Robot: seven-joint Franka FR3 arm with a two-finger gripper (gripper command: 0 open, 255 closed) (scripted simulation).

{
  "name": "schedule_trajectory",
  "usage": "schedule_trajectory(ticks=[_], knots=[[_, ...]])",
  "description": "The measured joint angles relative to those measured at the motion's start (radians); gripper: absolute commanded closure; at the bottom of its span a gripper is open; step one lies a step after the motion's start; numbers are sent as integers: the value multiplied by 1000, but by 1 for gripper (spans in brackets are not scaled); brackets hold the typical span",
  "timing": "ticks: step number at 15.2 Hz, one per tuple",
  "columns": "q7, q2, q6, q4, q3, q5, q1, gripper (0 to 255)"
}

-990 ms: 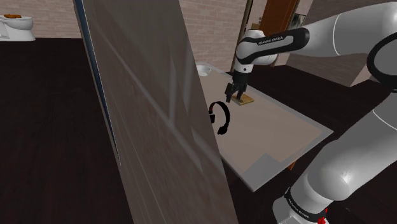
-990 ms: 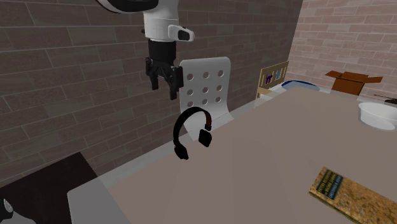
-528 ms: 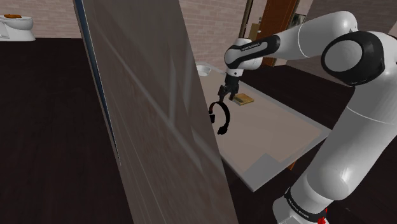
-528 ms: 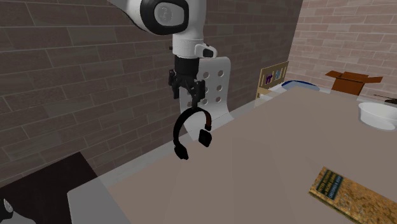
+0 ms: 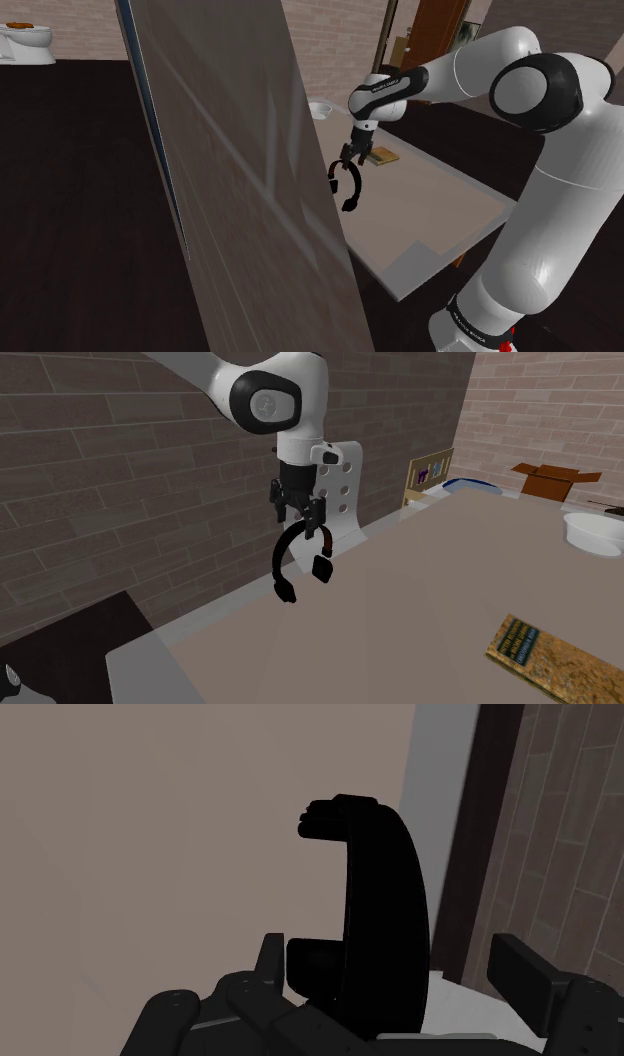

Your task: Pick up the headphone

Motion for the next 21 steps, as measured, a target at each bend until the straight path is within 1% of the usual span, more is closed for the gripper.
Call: schedule_trajectory(ticks=[10, 21], knots=[[-2, 2, 5, -1, 0, 1, -1, 255], [21, -54, -117, 66, -3, -21, 2, 255]])
